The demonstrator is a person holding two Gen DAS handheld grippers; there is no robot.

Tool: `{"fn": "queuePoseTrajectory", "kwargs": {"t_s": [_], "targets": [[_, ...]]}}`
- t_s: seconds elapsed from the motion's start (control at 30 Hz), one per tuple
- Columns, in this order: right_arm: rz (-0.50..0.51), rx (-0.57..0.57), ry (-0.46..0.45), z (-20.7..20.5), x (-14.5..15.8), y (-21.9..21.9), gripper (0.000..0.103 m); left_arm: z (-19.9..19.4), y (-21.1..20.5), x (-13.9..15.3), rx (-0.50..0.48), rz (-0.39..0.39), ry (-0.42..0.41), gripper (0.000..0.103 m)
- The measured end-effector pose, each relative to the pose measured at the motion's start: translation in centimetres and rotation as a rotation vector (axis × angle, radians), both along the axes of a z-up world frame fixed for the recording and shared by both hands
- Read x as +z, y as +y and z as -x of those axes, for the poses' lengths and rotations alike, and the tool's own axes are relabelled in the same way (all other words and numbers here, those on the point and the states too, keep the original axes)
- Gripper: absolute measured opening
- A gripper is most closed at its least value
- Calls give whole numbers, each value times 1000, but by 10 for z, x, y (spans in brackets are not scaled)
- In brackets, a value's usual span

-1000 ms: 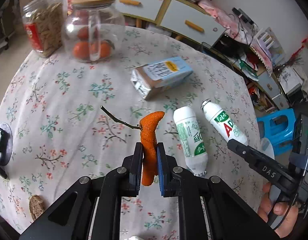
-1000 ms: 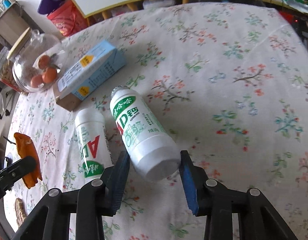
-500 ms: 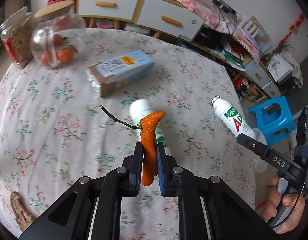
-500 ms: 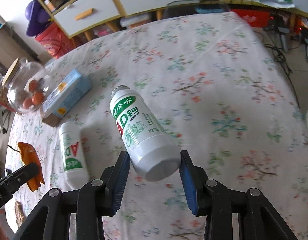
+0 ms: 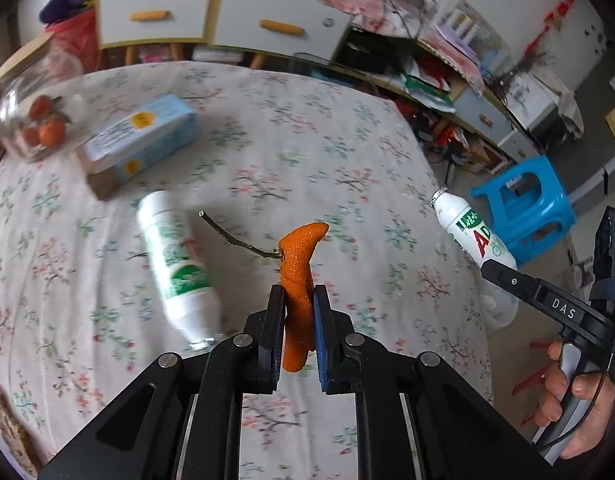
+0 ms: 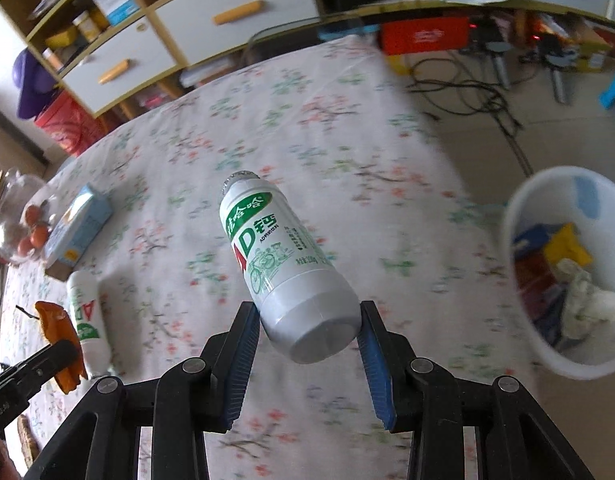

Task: Collect trash
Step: 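Carry the bottle over the wastebasket and open the right tool while the left tool carries the peel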

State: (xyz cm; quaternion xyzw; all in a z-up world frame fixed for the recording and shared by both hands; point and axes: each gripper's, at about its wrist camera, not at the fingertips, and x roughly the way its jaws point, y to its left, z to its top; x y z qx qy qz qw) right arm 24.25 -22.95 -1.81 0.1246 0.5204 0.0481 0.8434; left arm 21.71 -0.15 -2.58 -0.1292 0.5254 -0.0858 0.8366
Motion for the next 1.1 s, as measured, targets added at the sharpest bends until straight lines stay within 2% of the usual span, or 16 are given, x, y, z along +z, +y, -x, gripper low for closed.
{"fn": "queuePoseTrajectory", "kwargs": {"t_s": [0.7, 0.9, 1.1], "targets": [[-12, -268, 17, 46, -1, -173, 44, -20, -139, -8, -206, 6, 9, 14], [-64, -330, 56, 55, -9, -205, 47, -24, -179, -8, -263, 7, 6, 14], [-40, -350, 33, 70, -1, -226, 52, -28, -222, -13, -317, 10, 14, 14]]}}
